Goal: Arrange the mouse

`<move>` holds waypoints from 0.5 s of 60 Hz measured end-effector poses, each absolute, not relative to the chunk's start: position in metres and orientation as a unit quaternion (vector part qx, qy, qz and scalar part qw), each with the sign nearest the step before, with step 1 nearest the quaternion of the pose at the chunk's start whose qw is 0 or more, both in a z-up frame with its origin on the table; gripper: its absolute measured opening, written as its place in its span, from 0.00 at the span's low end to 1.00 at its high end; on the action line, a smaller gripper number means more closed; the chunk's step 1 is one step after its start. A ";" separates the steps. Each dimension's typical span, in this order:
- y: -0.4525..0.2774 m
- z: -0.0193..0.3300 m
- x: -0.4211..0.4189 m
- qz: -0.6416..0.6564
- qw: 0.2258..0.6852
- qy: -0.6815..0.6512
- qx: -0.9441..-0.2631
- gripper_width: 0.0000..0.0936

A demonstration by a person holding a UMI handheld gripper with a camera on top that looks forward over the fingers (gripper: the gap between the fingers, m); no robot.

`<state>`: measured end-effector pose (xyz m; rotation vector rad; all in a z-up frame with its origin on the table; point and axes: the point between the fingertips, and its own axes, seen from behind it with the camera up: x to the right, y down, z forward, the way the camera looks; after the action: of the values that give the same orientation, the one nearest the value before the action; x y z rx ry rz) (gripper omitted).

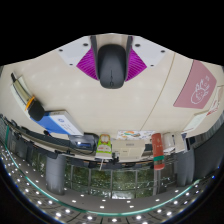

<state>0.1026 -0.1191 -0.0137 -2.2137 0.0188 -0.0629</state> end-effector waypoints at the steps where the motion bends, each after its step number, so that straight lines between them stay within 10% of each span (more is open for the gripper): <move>1: -0.120 -0.013 0.102 -0.027 0.446 0.008 -0.894 0.42; 12: -0.118 0.008 0.106 -0.054 0.453 0.027 -0.889 0.37; 30: -0.093 0.187 -0.034 -0.038 0.571 0.050 -0.818 0.37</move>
<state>-0.0344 -0.0932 0.1872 -1.9194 0.1162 -0.0902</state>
